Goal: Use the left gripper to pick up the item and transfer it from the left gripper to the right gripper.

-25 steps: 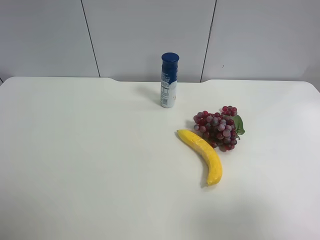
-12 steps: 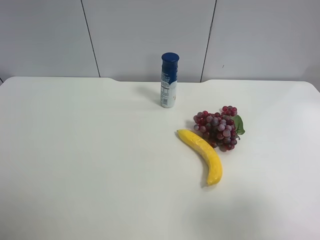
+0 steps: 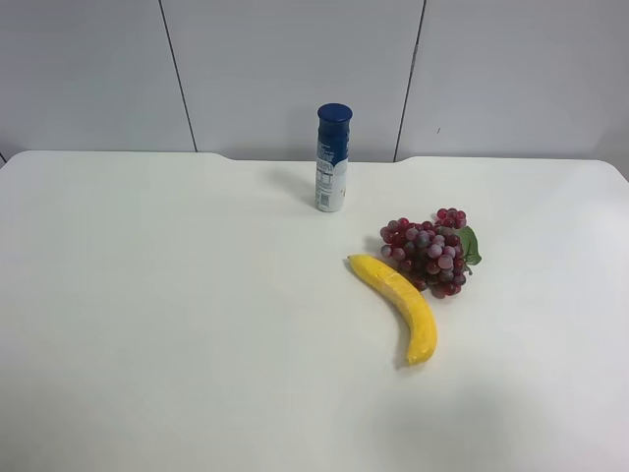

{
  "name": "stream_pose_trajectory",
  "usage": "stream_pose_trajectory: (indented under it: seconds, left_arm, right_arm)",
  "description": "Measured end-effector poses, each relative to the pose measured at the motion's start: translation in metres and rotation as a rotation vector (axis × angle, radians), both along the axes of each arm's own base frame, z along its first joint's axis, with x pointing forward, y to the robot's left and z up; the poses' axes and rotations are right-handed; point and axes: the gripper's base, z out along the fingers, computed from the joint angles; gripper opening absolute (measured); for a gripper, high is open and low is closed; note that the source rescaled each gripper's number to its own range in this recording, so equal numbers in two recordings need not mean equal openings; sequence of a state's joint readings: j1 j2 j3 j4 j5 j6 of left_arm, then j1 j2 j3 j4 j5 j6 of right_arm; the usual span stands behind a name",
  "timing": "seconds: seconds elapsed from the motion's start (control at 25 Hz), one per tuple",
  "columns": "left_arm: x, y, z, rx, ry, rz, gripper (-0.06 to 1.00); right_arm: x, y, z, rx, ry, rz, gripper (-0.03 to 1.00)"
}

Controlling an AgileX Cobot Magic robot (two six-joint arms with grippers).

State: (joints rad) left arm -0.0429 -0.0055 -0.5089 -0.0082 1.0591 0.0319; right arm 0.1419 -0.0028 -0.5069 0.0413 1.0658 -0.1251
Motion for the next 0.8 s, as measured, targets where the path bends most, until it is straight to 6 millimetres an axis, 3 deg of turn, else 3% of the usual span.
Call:
stream_pose_trajectory:
  seconds: [0.28,0.8]
  left_arm:
    - [0.0000,0.0000,0.0000,0.000,0.000,0.000,1.00]
    - [0.0000,0.0000,0.0000,0.000,0.000,0.000,1.00]
  right_arm:
    - [0.0003,0.0008,0.0000,0.001,0.000,-0.116,1.00]
    - [0.0006,0.0012,0.0003,0.002,-0.003,-0.172,1.00]
